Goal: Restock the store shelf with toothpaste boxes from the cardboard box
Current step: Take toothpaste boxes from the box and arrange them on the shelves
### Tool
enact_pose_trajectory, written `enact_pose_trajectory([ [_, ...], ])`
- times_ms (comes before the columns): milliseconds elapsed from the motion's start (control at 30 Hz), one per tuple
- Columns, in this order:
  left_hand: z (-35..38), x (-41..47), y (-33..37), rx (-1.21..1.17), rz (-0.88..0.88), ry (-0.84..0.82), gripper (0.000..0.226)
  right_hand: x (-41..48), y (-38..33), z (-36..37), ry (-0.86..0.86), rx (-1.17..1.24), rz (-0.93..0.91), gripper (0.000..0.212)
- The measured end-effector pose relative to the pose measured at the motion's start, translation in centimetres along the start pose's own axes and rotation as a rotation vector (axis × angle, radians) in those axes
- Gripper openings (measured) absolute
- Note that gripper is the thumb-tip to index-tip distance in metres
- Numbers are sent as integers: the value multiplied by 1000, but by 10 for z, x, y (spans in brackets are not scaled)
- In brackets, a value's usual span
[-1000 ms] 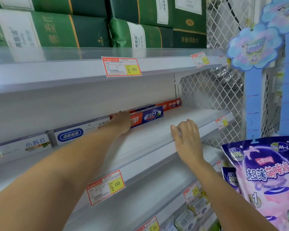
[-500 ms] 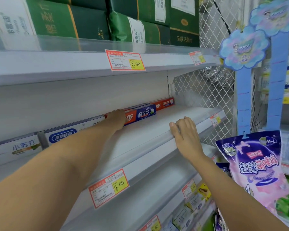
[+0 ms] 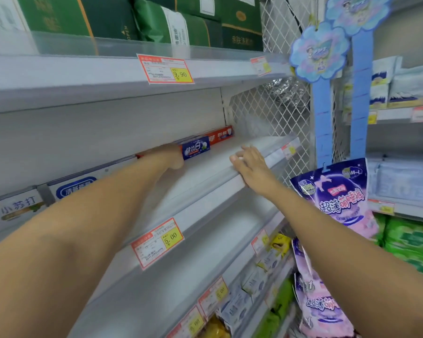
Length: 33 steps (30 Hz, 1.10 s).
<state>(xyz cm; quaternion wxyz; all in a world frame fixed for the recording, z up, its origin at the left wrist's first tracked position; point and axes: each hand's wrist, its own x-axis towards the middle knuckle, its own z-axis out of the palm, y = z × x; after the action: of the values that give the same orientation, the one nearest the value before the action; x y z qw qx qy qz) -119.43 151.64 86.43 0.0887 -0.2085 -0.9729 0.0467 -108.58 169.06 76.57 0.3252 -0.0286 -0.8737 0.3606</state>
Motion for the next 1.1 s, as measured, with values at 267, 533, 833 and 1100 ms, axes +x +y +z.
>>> enact_pose_trajectory([
  [267,-33,-108,72,-458,283,299,28,-106,23,-25,296,184,121,30],
  [533,121,-210,133,-846,255,107,45,-247,121,-14,-119,-56,483,53],
  [833,371,-291,146,-939,-144,-538,25,-392,236,66,-636,-184,804,38],
  [1100,605,-387,137,-795,-415,-805,32,-543,337,180,-935,-184,980,34],
])
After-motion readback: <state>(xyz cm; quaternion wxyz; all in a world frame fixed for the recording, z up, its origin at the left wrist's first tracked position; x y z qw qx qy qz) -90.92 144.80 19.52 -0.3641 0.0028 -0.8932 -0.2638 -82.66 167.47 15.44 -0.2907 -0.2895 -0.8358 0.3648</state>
